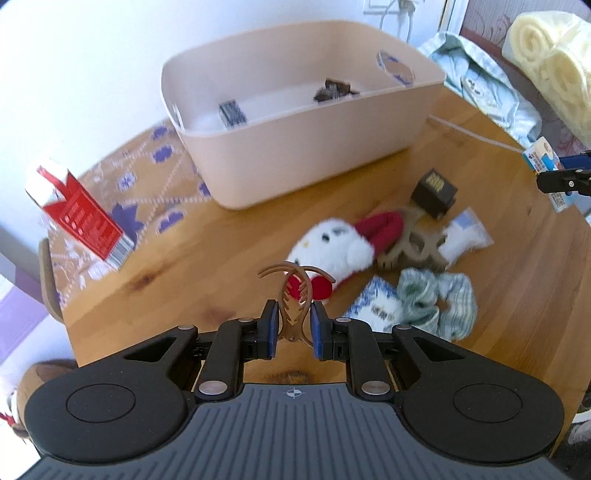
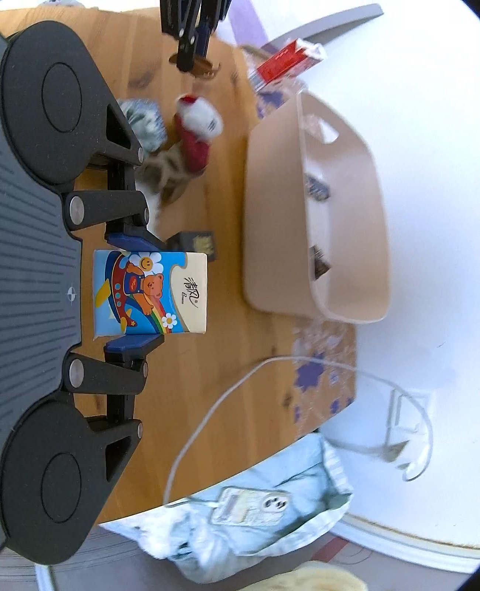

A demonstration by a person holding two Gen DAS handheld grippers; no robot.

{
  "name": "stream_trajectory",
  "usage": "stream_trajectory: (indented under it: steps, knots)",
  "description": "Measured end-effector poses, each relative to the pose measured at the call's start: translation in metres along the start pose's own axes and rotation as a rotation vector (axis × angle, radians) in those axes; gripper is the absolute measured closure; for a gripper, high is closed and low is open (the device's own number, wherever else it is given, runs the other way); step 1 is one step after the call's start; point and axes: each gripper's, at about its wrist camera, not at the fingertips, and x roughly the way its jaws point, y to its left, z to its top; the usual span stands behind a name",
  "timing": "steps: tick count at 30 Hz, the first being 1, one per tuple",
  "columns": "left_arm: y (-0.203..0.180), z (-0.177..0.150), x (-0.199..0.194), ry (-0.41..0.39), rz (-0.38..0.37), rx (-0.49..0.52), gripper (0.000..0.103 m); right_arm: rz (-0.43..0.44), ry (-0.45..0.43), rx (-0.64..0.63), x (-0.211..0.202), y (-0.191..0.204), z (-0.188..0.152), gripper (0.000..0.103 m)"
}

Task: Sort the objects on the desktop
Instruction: 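Carry the hair clip and tissue pack over the beige basket with both tools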

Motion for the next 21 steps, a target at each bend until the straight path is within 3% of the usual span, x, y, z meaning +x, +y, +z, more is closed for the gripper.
stream_trajectory:
  steps: [12, 21]
  knots:
    - [0.007, 0.040, -0.025, -0.101, 0.009, 0.018, 0.085, 0.019, -0.095, -0.086, -0.014, 0.014, 0.037, 0.061]
    - [0.005, 0.081, -0.035, -0.178, 0.005, 0.047, 0.085, 0.035, -0.168, -0.133, -0.015, 0.020, 0.086, 0.061]
